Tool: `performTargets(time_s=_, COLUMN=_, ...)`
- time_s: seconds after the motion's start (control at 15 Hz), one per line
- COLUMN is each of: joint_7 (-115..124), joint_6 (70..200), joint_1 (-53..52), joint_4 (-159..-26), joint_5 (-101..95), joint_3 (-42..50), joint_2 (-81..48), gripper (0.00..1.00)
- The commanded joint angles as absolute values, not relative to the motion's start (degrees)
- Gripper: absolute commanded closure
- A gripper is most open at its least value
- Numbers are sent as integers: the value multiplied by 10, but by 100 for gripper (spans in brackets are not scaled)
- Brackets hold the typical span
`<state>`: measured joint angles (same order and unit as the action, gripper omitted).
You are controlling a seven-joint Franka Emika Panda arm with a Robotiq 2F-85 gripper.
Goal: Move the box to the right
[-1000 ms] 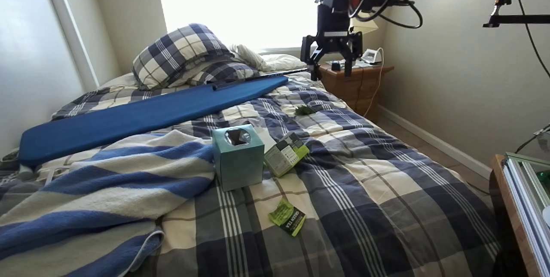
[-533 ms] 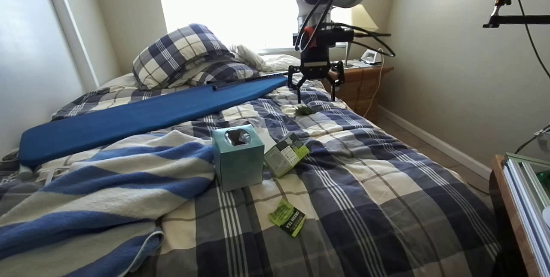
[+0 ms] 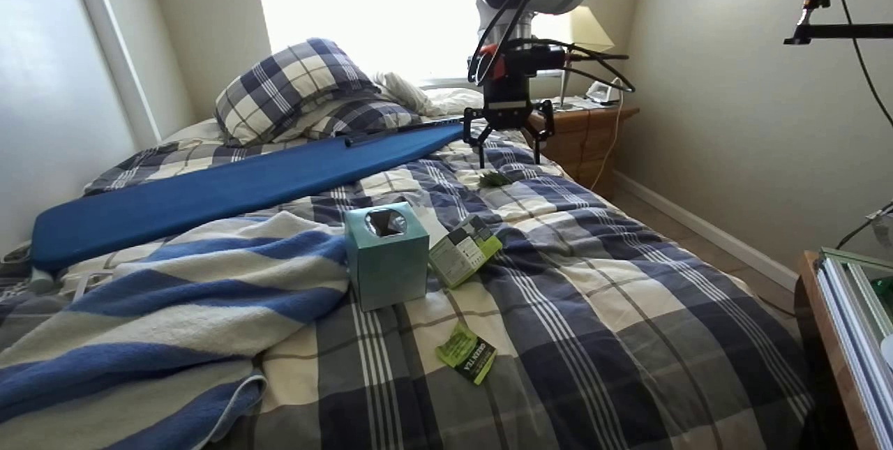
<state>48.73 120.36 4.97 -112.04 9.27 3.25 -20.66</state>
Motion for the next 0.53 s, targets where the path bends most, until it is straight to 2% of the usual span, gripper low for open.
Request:
performTargets(time_s=0.0, joint_7=573, joint_6=1171, joint_1=24, joint_4=-1075, joint_5=77, joint_3=64, joint_2=-251, gripper=0)
performTargets(time_s=0.47, joint_7=627, joint_6=1168, joint_1=6, joint_4=-972, joint_5=73, joint_3=72, joint_2=-366, gripper=0)
